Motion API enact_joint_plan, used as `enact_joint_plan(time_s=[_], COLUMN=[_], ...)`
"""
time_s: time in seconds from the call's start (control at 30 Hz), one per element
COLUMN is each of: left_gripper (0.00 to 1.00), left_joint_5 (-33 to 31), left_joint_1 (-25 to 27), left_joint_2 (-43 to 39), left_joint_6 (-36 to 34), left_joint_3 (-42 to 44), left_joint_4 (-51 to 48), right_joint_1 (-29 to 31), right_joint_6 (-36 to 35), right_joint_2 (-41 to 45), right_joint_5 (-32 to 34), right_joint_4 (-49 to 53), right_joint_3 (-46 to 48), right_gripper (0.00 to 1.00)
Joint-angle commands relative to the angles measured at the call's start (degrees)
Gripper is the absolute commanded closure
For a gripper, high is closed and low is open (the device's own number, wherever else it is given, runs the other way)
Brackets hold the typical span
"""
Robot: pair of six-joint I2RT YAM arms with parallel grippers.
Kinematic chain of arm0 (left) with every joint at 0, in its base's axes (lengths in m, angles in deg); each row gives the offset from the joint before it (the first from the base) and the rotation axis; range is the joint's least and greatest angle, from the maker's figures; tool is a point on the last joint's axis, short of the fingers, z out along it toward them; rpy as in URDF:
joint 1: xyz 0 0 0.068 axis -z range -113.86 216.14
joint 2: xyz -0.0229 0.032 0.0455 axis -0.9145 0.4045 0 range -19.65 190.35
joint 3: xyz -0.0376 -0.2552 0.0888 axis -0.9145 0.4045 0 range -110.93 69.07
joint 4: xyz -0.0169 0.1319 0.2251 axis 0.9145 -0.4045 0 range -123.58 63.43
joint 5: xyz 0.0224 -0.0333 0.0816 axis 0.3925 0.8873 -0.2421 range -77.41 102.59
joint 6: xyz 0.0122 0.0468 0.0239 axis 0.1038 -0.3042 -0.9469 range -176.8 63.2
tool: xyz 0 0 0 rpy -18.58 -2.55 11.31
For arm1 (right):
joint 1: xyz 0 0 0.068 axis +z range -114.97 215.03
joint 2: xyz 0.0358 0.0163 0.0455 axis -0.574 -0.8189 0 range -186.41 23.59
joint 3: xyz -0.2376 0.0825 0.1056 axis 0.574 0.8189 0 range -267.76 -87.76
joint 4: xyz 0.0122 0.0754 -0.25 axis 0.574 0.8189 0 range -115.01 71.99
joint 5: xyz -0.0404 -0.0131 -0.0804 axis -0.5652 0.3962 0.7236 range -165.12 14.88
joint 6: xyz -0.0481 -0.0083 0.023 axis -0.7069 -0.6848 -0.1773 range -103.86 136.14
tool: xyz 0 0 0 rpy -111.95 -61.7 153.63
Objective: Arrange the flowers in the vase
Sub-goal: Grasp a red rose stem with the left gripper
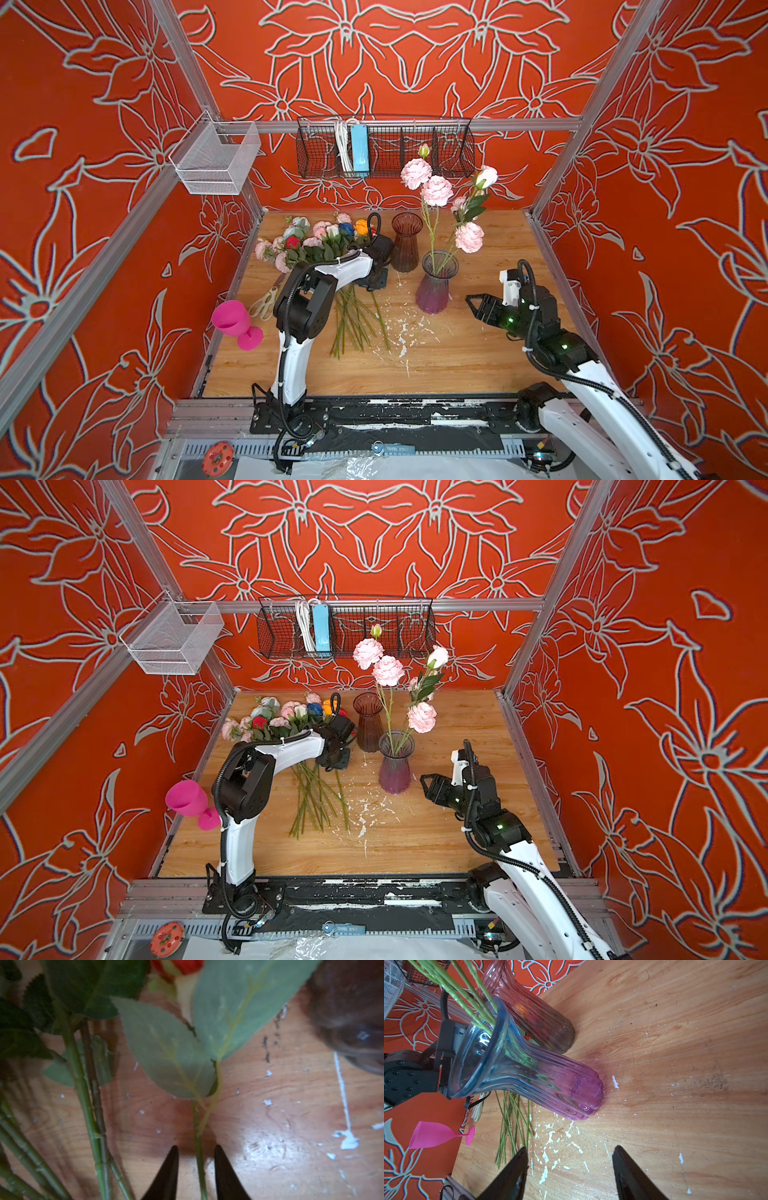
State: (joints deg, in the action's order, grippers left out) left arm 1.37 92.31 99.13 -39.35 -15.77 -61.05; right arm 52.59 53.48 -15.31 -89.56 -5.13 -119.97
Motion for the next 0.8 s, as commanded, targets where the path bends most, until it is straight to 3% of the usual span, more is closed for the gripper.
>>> enact_joint_plan(time_s=[0.0,0.37,0.77], left_gripper=[0.77,0.96,1.0], left_joint_5=[0.69,6.83,8.83], left_joint_1=[-0.42,-0.38,-0.42], left_joint_2=[-0.29,-6.25,-25.08], left_joint_6=[0.37,2.44,6.56], left_joint_3=[1.08,4.25,13.85], left_joint_4=[-1.35,0.0,3.84], right_joint_1=[-0.42,-0.41,-0.42], right_joint_6=[-0.68,0.23,0.72], right_joint_2=[0.05,1.54,3.02], right_joint_5=[0.46,0.27,1.25], right_joint_4=[-0.74,-0.85,-1.04], right_joint_3=[-0.16,0.5,1.18], right_gripper=[0.34,0.34,0.34])
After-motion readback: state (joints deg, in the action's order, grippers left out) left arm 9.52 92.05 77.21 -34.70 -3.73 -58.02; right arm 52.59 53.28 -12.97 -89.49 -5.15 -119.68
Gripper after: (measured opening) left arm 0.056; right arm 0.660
